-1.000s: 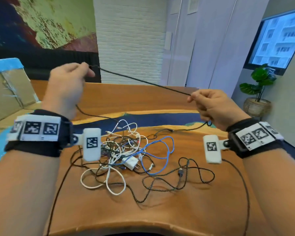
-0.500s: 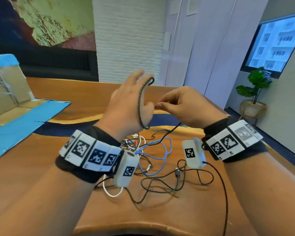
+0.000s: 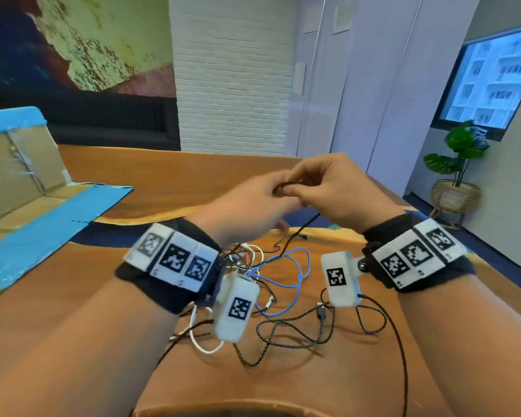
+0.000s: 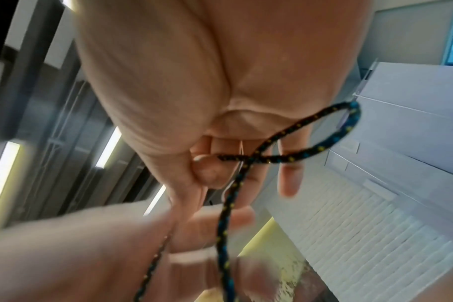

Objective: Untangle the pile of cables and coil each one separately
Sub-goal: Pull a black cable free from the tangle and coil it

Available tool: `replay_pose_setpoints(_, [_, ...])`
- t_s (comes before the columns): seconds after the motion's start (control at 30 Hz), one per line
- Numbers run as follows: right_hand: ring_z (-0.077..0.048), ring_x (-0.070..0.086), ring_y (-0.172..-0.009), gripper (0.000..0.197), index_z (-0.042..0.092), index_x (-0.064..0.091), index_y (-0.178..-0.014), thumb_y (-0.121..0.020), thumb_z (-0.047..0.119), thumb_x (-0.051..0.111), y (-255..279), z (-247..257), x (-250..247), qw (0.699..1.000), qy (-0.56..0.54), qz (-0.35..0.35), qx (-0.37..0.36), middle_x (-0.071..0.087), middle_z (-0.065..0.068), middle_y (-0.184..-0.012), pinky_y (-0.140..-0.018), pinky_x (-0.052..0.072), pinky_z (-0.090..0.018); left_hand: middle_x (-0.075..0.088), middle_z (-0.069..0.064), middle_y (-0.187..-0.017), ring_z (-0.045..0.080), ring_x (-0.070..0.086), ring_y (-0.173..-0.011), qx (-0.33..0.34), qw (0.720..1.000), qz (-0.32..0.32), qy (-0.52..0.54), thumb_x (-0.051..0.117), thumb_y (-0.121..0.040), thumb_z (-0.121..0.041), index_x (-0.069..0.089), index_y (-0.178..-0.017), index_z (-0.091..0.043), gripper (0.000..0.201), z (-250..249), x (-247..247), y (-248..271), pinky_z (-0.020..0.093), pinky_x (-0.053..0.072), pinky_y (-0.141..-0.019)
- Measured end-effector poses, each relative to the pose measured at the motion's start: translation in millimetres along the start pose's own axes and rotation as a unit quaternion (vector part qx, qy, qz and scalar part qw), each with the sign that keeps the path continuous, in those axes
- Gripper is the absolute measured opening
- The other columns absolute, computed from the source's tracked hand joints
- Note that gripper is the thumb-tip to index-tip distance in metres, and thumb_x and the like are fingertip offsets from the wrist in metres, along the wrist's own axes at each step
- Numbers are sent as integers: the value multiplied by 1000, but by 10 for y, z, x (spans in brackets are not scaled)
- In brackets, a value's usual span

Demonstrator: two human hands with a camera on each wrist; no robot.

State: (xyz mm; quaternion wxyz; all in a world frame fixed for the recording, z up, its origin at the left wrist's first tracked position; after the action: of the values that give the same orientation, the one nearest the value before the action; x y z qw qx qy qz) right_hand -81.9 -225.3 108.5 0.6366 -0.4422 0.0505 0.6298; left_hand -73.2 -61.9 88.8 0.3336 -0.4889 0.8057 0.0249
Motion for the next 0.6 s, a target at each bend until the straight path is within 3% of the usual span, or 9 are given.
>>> replay_pose_setpoints(0.07, [-9,63,-69,13,14,74,-80,-84,2,78,-9,-10,-90,998,-46,-51,-13,73,-2,-73,-68,53,-28,56,3,-77,18,48,-53,-53,994,1,90,55,-103,-21,68,-121,-20,22,139,65,14,30,41,-51])
replay_pose_setpoints(0.13, [-5,57,-62,21,21,72,-76,-83,2,77,15,-140,-160,995,-24,-92,9,68,4,-68,-63,48,-21,28,2,-63,16,23,-50,-72,987,-39,137,57,-103,-31,77,-101,-17,25,217,7,24,26,22,-46])
replay_pose_setpoints(0.23, [-11,60,-69,20,24,74,-79,-85,5,77,97,-406,-158,990,-19,-116,76,68,-2,-75,-67,53,-30,18,4,-63,20,10,-56,-27,975,-80,205,56,-103,-36,76,-88,-12,34,152,-113,33,26,13,-48])
replay_pose_setpoints(0.33, [-21,68,-73,24,18,75,-102,-91,-2,69,173,-478,-98,962,-208,-135,112,64,-11,-93,-64,59,-34,19,6,-64,23,9,-58,-1,974,-124,188,51,-106,-36,74,-90,-13,36,155,-220,-7,33,9,-51])
replay_pose_setpoints(0.4, [-19,58,-51,26,13,70,-117,-96,-1,63,188,-446,-86,936,-300,-144,113,64,-16,-94,-47,51,-28,20,8,-64,19,11,-54,2,973,-155,173,51,-106,-37,75,-89,-16,36,203,-277,-11,26,14,-47])
replay_pose_setpoints(0.5, [-13,34,-38,29,21,64,-125,-102,6,57,153,-471,-92,945,-266,-168,93,70,-9,-82,-38,31,-22,23,7,-65,17,18,-50,-12,972,-184,142,50,-106,-37,75,-88,-19,36,314,-368,14,23,23,-42])
replay_pose_setpoints(0.6, [-9,43,-44,18,25,61,-115,-102,15,56,115,-506,-132,969,-114,-207,73,69,0,-71,-44,35,-23,29,0,-64,12,25,-49,-6,967,-225,121,49,-106,-37,75,-91,-19,35,398,-478,77,28,24,-49])
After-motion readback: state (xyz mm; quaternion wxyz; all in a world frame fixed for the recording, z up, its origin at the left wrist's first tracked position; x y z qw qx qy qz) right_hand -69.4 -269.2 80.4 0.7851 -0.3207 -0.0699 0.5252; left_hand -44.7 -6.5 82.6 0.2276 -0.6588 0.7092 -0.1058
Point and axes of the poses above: each hand's wrist, its own y-axis away from the middle knuckle, its own x-axis out of the palm, z = x × y, the point moved 1 cm from there along -y, towards the middle knuckle
